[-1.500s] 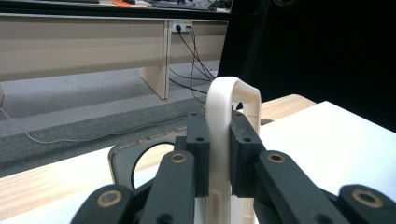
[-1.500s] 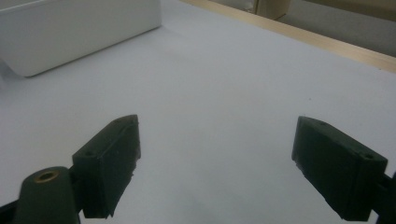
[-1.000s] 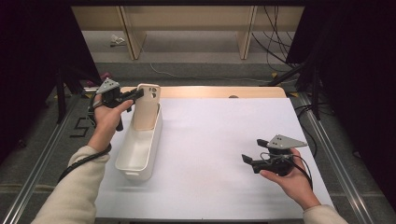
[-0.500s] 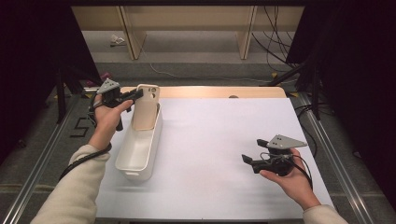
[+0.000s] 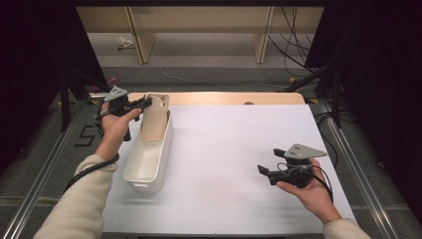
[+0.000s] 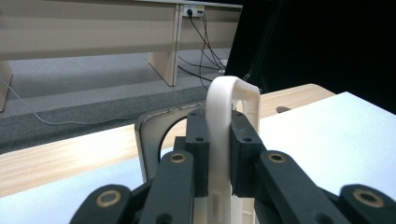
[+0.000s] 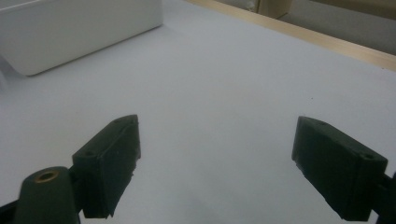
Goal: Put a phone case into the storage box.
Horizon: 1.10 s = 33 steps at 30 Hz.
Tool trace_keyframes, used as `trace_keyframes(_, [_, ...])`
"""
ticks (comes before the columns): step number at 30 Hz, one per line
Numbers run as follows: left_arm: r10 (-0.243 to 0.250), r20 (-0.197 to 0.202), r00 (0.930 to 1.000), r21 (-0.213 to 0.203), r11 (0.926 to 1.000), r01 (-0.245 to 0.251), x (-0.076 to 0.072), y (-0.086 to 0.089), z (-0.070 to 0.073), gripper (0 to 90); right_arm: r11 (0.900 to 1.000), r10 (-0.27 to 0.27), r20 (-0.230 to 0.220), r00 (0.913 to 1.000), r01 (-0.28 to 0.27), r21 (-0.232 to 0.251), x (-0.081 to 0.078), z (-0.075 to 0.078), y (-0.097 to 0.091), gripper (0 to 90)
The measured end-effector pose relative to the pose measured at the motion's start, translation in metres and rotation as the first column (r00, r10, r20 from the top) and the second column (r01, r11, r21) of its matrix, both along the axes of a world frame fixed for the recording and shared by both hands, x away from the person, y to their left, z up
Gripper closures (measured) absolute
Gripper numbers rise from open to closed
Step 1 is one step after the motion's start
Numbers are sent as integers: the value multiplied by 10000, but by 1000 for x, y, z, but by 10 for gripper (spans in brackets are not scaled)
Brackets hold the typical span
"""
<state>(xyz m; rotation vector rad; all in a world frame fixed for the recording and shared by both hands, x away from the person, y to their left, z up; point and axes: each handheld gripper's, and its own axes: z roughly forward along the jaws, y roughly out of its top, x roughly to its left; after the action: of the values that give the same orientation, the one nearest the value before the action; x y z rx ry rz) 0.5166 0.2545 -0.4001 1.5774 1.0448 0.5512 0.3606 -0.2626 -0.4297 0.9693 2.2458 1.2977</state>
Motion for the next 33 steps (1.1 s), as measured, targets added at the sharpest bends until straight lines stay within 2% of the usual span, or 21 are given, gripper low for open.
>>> trace_keyframes(9, [79,-144,9999,17,10000,-79,2,1,-3,797,10000,23,-5,10000,-23,-20,0,0,0,162])
trace_keyframes(23, [269,-479,9985,302,9992,-255,5,6,-11,787,10000,29,-26,10000,-29,-27,0,-1,0,162])
trace_keyframes(33, [329,-524,9981,520,9982,-302,6,5,-10,777,10000,37,-36,10000,-37,-28,0,0,0,162])
